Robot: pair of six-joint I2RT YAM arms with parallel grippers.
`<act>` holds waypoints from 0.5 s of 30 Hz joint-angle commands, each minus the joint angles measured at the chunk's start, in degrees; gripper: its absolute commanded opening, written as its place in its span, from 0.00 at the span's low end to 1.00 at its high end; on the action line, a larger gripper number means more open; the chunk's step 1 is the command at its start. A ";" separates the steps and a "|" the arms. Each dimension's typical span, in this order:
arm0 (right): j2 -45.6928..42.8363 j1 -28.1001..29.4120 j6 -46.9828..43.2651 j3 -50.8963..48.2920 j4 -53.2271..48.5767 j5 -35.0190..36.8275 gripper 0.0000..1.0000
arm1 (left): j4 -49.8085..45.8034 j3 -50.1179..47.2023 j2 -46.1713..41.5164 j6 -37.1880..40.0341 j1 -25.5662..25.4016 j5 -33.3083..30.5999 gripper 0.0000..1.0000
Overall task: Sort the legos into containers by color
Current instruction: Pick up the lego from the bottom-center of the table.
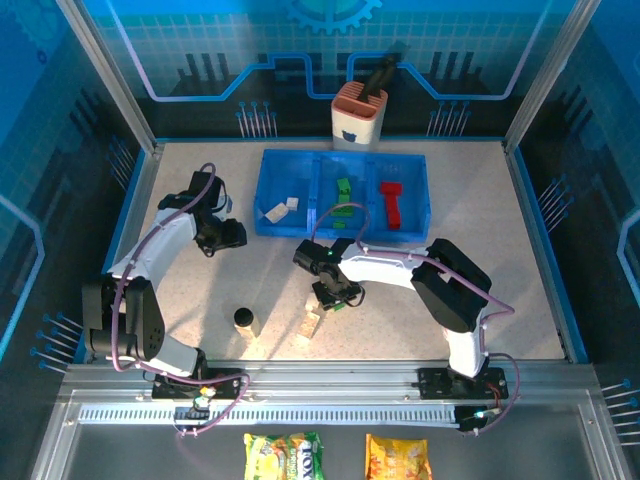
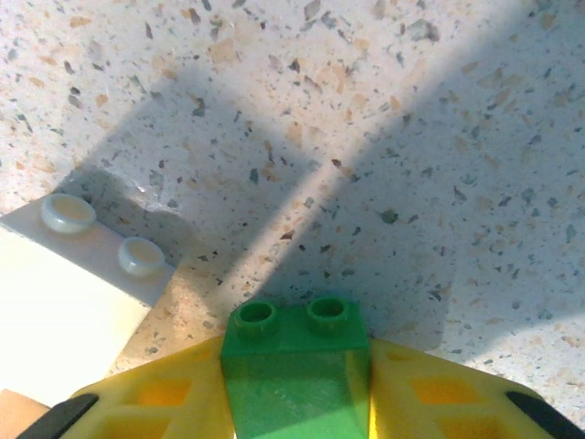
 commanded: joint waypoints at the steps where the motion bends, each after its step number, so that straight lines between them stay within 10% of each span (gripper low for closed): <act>1: -0.81 -0.69 -0.50 0.81 -2.54 2.05 0.38 | -0.08 -0.28 -0.32 1.29 0.83 1.54 0.46; 15: -3.28 -2.66 -3.15 5.95 -7.28 3.52 0.37 | 0.88 -0.81 -1.54 1.58 0.92 2.92 0.46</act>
